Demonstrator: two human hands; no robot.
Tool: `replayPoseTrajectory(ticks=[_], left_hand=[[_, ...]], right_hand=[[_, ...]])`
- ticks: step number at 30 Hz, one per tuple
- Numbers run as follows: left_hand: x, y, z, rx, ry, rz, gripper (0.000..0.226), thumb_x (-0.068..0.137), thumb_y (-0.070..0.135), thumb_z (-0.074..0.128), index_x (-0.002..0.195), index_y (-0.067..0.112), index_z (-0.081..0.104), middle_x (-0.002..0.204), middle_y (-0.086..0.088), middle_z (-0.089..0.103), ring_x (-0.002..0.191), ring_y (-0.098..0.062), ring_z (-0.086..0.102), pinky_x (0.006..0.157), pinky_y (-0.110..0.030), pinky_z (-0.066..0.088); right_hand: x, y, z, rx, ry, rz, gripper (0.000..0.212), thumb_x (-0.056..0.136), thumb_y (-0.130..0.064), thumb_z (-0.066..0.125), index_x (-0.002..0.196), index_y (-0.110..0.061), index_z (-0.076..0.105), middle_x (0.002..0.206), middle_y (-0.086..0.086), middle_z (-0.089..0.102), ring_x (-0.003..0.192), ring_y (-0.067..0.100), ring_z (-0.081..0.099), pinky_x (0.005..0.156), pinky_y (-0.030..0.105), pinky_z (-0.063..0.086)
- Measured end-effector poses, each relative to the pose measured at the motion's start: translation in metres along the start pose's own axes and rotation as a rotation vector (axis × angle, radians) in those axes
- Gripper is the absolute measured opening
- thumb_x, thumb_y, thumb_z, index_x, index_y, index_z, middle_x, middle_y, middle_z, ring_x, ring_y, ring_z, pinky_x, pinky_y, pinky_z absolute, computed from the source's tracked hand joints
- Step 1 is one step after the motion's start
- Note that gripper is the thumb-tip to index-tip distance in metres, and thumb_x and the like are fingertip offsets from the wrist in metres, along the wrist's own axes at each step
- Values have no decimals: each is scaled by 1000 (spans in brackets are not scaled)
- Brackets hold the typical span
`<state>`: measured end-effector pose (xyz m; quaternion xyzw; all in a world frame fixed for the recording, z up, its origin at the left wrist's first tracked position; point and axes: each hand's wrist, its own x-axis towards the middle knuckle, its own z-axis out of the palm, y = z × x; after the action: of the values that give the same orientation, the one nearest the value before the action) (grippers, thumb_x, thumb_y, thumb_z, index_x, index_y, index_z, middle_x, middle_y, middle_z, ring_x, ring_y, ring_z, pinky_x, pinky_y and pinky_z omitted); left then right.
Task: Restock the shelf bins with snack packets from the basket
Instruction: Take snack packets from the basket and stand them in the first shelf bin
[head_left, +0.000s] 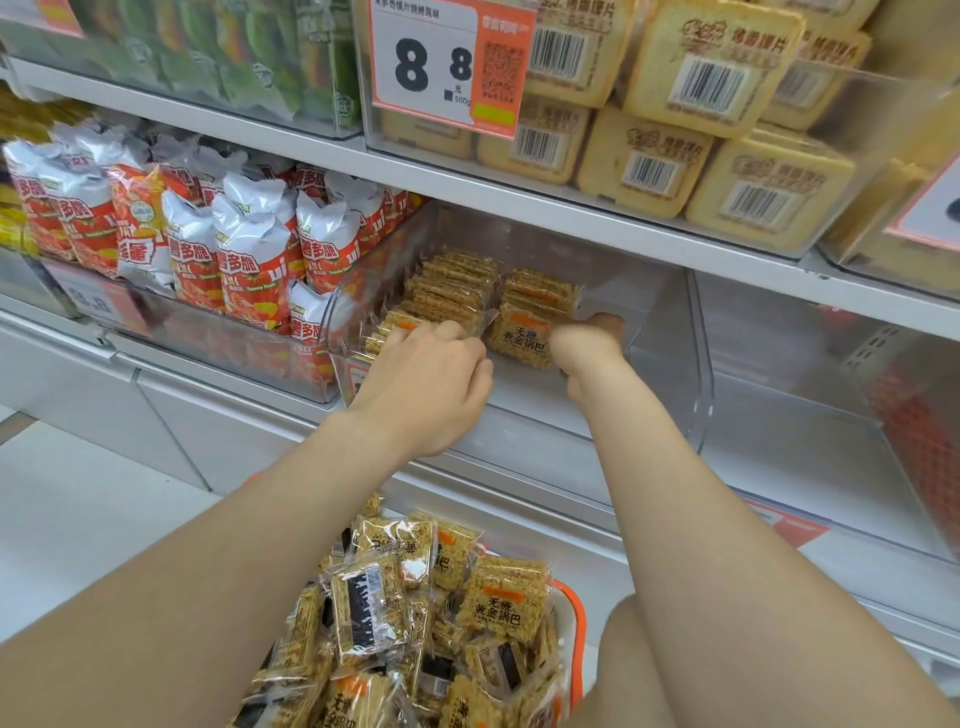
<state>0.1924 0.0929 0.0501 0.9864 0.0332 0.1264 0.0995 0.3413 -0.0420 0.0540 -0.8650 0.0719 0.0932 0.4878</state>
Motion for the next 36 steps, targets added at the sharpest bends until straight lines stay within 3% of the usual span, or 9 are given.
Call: replayPoseTrajectory(ticks=[3, 6, 11, 14, 19, 22, 28, 32, 36], left_hand=[[-2, 3, -2, -2, 24, 26, 39, 107, 41, 33, 113, 24, 67, 115, 2, 64, 107, -25, 58, 97, -46, 42], [-6, 6, -4, -11, 77, 60, 29, 105, 38, 43, 118, 24, 64, 118, 1, 60, 109, -26, 54, 96, -44, 42], [-18, 15, -13, -60, 250, 56, 14, 90, 26, 67, 99, 21, 58, 104, -1, 47, 100, -26, 42, 83, -41, 45], [-30, 20, -21, -173, 167, -80, 15, 87, 28, 67, 83, 25, 52, 86, 4, 57, 87, -26, 54, 67, -40, 45], [-59, 29, -12, -56, -220, -155, 22, 82, 37, 66, 72, 26, 50, 79, 0, 61, 78, -31, 62, 63, -35, 48], [-73, 37, 3, 56, -516, -114, 16, 85, 37, 67, 78, 24, 60, 84, 0, 64, 81, -28, 64, 71, -38, 58], [-93, 51, 29, 218, -925, -17, 31, 97, 46, 59, 101, 17, 69, 98, -3, 70, 80, -22, 64, 64, -33, 49], [-101, 56, 37, 260, -954, 57, 30, 98, 46, 59, 112, 20, 66, 108, -1, 70, 96, -24, 69, 75, -36, 56], [-104, 55, 42, 269, -916, 87, 32, 99, 43, 59, 118, 18, 68, 105, -2, 70, 91, -23, 68, 63, -33, 48]], right_hand=[[-8, 0, -6, -56, 8, 25, 65, 96, -11, 62, 153, 3, 33, 130, 12, 49, 111, 28, 54, 83, 35, 51], [-29, -4, -9, -393, 60, -108, 86, 95, -22, 61, 160, 0, 9, 156, 20, 35, 140, 39, 41, 107, 44, 48], [-83, -10, -24, -367, 101, -695, 33, 85, -9, 52, 111, -19, 70, 109, 7, 69, 104, 32, 63, 89, 42, 55], [-116, -7, -37, -399, -90, -767, 30, 76, -13, 45, 76, -25, 72, 83, -7, 71, 89, 22, 62, 83, 37, 54], [-144, 18, -29, -785, -404, -764, 15, 74, -19, 50, 61, -16, 56, 67, 7, 57, 77, 36, 60, 56, 35, 47], [-150, 36, -24, -1047, -559, -700, 26, 91, -11, 55, 67, -19, 46, 72, 4, 48, 71, 28, 55, 52, 31, 34], [-153, 77, -11, -1381, -764, -588, 24, 89, -8, 63, 68, -14, 53, 70, 3, 56, 61, 23, 52, 58, 34, 47], [-155, 93, -3, -1369, -969, -514, 26, 79, -28, 88, 84, -22, 63, 87, 0, 72, 78, 20, 71, 68, 34, 59], [-151, 120, 8, -1598, -1052, -562, 68, 73, -50, 91, 133, -25, 68, 120, -6, 66, 107, 22, 64, 91, 37, 56]])
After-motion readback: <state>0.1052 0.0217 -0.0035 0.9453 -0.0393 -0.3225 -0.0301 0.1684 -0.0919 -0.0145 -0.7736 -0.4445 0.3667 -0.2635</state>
